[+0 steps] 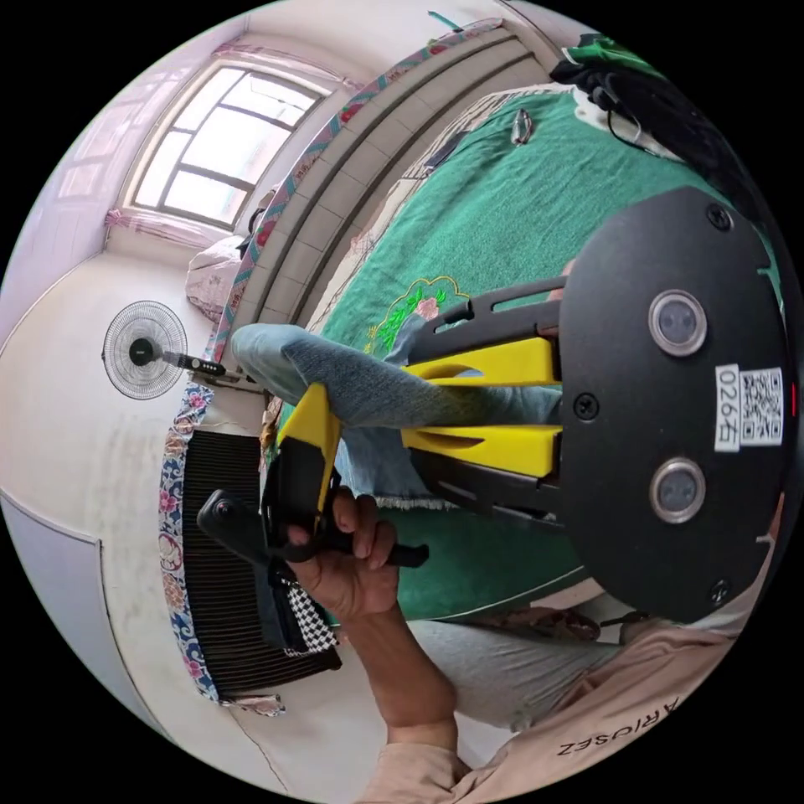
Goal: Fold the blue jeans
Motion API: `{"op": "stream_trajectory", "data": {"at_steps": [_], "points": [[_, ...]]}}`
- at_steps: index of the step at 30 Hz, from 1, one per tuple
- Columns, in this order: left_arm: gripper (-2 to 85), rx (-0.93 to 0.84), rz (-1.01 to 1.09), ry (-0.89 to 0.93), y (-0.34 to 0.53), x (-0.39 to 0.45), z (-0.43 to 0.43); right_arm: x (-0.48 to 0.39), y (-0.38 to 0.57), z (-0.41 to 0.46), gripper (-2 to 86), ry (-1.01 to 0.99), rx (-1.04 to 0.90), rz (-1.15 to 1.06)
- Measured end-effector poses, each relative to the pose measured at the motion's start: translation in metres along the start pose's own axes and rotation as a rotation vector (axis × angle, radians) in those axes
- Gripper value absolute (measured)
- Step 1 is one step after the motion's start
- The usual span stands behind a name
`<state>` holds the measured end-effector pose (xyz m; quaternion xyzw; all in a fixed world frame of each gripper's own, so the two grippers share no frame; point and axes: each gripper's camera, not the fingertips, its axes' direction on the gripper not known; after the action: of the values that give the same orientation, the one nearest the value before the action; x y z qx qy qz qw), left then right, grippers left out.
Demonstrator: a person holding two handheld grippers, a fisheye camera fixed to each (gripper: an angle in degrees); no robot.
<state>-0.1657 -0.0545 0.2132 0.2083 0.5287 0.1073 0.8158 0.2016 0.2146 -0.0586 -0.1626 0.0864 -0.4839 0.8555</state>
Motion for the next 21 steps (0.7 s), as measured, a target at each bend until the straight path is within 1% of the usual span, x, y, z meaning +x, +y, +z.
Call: {"op": "stream_trajectory", "data": {"at_steps": [2, 3, 5, 6, 7, 8, 9, 11, 14, 15, 18, 20, 21], "points": [[1.4, 0.034, 0.038, -0.177, -0.006, 0.011, -0.017, 0.019, -0.003, -0.013, 2.5, 0.003, 0.027, 0.062], [1.7, 0.041, 0.039, -0.233, -0.008, 0.013, -0.022, 0.026, -0.003, -0.016, 2.5, -0.002, 0.036, 0.086], [3.5, 0.059, -0.008, -0.5, -0.012, 0.016, -0.04, 0.058, 0.002, -0.029, 2.3, -0.048, 0.074, 0.199], [4.1, 0.066, -0.02, -0.575, -0.013, 0.017, -0.044, 0.066, 0.004, -0.032, 2.3, -0.061, 0.084, 0.23], [5.3, 0.074, -0.055, -0.728, -0.013, 0.016, -0.052, 0.083, 0.009, -0.038, 2.2, -0.084, 0.104, 0.293], [7.8, 0.063, -0.082, -0.869, -0.014, 0.015, -0.057, 0.097, 0.013, -0.042, 2.2, -0.103, 0.124, 0.35], [9.1, 0.052, -0.095, -0.933, -0.015, 0.014, -0.059, 0.104, 0.015, -0.045, 2.2, -0.11, 0.133, 0.376], [17.4, -0.043, -0.194, -1.117, -0.02, 0.001, -0.058, 0.128, 0.02, -0.053, 2.1, -0.112, 0.165, 0.457], [20.3, -0.19, -0.277, -1.256, -0.022, -0.017, -0.049, 0.148, 0.02, -0.062, 2.1, -0.052, 0.18, 0.492], [20.0, -0.207, -0.286, -1.272, -0.022, -0.02, -0.047, 0.152, 0.02, -0.064, 2.1, -0.034, 0.179, 0.493], [19.2, -0.233, -0.351, -1.293, -0.023, -0.031, -0.043, 0.176, 0.019, -0.074, 2.8, 0.116, 0.145, 0.519], [20.0, -0.238, -0.394, -1.346, -0.025, -0.035, -0.043, 0.211, 0.023, -0.067, 4.9, 0.23, 0.003, 0.64], [20.4, -0.245, -0.399, -1.362, -0.026, -0.036, -0.042, 0.22, 0.027, -0.064, 5.6, 0.238, -0.02, 0.686]]}}
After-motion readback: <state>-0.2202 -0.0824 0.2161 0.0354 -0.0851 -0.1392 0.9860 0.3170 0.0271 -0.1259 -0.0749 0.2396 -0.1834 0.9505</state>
